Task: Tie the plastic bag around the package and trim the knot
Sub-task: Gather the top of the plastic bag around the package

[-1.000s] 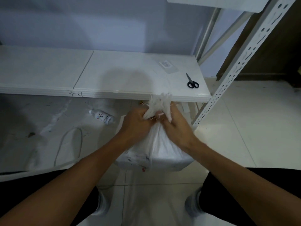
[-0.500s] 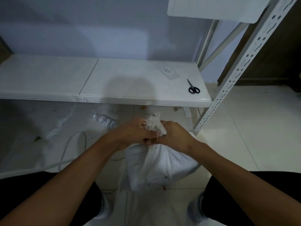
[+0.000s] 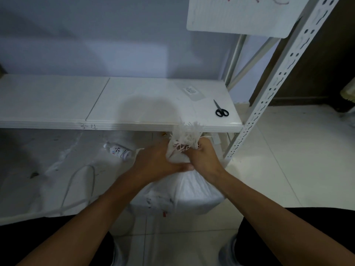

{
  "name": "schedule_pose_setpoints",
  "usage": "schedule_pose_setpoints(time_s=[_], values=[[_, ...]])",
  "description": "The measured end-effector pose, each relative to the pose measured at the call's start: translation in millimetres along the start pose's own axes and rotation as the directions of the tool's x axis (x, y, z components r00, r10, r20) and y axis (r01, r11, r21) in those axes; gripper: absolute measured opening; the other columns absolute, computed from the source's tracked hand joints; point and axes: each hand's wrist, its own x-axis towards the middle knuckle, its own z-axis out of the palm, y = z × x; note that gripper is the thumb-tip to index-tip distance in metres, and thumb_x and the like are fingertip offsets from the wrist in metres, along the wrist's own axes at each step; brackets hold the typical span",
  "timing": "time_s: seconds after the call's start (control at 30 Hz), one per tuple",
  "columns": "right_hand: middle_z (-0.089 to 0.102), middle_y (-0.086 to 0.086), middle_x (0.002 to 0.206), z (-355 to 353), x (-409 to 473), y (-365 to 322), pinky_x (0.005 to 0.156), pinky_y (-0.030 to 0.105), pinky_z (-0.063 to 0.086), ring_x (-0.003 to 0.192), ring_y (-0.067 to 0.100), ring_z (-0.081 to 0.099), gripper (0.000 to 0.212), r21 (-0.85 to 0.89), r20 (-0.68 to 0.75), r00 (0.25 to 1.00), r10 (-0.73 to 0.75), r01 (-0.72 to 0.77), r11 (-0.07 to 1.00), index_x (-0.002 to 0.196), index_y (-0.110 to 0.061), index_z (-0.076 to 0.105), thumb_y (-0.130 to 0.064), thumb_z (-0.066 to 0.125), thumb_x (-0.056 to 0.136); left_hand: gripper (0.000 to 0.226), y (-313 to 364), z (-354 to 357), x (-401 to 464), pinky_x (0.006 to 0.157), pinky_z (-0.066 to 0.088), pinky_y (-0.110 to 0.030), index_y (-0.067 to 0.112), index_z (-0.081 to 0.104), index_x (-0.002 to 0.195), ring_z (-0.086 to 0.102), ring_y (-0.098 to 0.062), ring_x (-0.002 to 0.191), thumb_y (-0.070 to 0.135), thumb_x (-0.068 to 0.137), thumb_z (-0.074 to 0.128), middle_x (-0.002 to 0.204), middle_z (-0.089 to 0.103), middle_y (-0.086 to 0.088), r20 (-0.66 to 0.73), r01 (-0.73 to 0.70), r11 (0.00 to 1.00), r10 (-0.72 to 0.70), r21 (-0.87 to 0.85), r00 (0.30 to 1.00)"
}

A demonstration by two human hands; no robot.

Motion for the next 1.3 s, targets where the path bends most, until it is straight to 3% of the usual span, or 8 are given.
schedule_pose_setpoints(time_s=[0.17,0.4,0.57,0.77,0.9,1.03,1.17,1.3], values=[[0.078,0.005,0.098,-1,-2,-4,0.084,0.034,0.06,0.096,0.018,0.073,0.018,0.142,0.048,0.992,0.119,-0.125,0.982,0.1,-0.011,0.077,-0.004,0.064,0.09,0.05,-2,18,3,0.082,0.047,-0.028,0.041,0.064,0.096,0.066,-0.007,0.094,0.072,0.058,0.074,0.092,0.068,0.019,-0.166,0.044,0.996,-0.057,-0.082,0.984],[0.075,-0.005,0.106,-1,1,-3,0.091,0.023,0.053,0.106,0.009,0.068,0.024,0.115,0.148,0.985,0.085,-0.103,0.988,0.103,-0.023,0.073,-0.009,0.054,0.098,0.039,6,21,16,0.09,0.047,-0.05,0.027,0.073,0.087,0.069,-0.022,0.086,0.06,0.066,0.072,0.09,0.076,0.0,-0.319,0.026,0.992,-0.064,-0.121,0.946],[0.071,0.01,0.107,2,8,10,0.091,0.024,0.052,0.105,0.011,0.066,0.024,-0.02,0.178,0.984,-0.01,0.014,1.0,0.109,0.001,0.068,0.003,0.047,0.098,0.042,-1,32,19,0.091,0.048,-0.048,0.025,0.074,0.093,0.068,-0.025,0.096,0.058,0.068,0.066,0.097,0.076,-0.004,-0.269,0.068,0.975,-0.126,-0.213,0.955],[0.062,0.009,0.13,1,21,30,0.11,0.037,0.044,0.126,0.019,0.057,0.037,-0.136,0.172,0.985,0.011,0.012,0.991,0.133,-0.006,0.056,-0.004,0.047,0.097,0.043,-7,43,32,0.091,0.05,-0.049,0.021,0.074,0.092,0.069,-0.026,0.094,0.054,0.065,0.067,0.098,0.075,-0.007,-0.204,0.119,0.935,-0.194,-0.333,0.96],[0.062,0.005,0.121,-2,29,48,0.104,0.023,0.044,0.115,0.012,0.058,0.035,-0.243,0.224,0.972,0.072,-0.016,0.97,0.131,-0.005,0.053,-0.005,0.047,0.097,0.012,-17,51,39,0.079,0.055,-0.04,0.02,0.072,0.078,0.07,-0.026,0.085,0.032,0.077,0.076,0.088,0.075,-0.009,-0.19,0.139,0.936,-0.208,-0.323,0.959],[0.058,0.01,0.124,3,34,78,0.105,0.024,0.039,0.112,0.012,0.051,0.031,-0.408,0.236,0.954,0.182,-0.072,0.91,0.129,-0.001,0.053,-0.011,0.045,0.101,0.022,-39,74,59,0.068,0.051,-0.029,0.015,0.076,0.089,0.068,-0.021,0.079,0.033,0.077,0.076,0.09,0.075,-0.007,-0.113,0.271,0.937,-0.301,-0.219,0.947],[0.062,0.009,0.111,0,47,110,0.076,0.012,0.043,0.099,0.014,0.057,0.022,-0.486,0.23,0.931,0.285,-0.143,0.862,0.117,-0.005,0.057,-0.009,0.053,0.096,0.027,-67,109,86,0.068,0.05,-0.027,0.019,0.077,0.093,0.068,-0.022,0.082,0.039,0.075,0.075,0.092,0.075,-0.006,-0.031,0.415,0.898,-0.423,-0.144,0.906],[0.066,0.006,0.122,-3,72,141,0.086,0.023,0.044,0.111,0.021,0.063,0.034,-0.481,0.229,0.922,0.313,-0.173,0.859,0.121,-0.014,0.053,-0.028,0.061,0.092,0.034,-98,125,125,0.066,0.049,-0.03,0.025,0.075,0.073,0.07,-0.021,0.082,0.055,0.058,0.071,0.079,0.074,-0.004,0.044,0.414,0.896,-0.413,-0.157,0.91]])
